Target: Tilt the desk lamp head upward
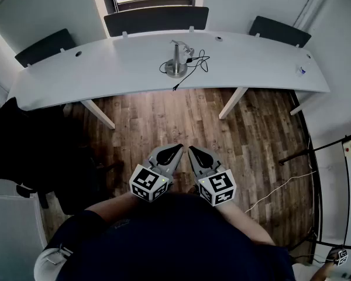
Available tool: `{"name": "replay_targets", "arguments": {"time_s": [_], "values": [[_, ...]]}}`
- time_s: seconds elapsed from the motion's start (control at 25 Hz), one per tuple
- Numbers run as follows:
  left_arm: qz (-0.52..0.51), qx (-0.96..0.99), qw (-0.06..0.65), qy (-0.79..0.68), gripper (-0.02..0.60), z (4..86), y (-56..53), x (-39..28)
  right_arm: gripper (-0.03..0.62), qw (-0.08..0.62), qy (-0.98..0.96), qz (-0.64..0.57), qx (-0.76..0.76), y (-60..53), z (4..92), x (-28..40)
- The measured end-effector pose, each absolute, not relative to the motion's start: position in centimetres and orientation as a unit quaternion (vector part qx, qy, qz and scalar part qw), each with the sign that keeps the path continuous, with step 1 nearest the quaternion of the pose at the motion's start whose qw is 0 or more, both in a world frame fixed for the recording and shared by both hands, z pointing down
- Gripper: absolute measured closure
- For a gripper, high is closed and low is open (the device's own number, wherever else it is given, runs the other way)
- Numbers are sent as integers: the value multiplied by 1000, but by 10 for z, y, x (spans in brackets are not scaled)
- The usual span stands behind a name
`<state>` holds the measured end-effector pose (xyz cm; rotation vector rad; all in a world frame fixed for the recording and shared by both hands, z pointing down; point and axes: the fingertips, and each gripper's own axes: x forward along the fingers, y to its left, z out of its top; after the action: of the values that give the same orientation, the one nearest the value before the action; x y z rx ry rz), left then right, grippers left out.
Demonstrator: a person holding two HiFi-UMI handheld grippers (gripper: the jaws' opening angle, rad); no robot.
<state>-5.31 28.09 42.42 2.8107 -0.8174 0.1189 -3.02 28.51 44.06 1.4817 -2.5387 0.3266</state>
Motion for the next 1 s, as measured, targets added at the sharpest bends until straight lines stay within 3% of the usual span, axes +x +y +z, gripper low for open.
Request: {"name": "replay_targets", "arguments": {"time_s": [1.0], "values": [[49,948,103,-298,581,435,263,-42,583,89,-868,127,472,268,456,-18]]}}
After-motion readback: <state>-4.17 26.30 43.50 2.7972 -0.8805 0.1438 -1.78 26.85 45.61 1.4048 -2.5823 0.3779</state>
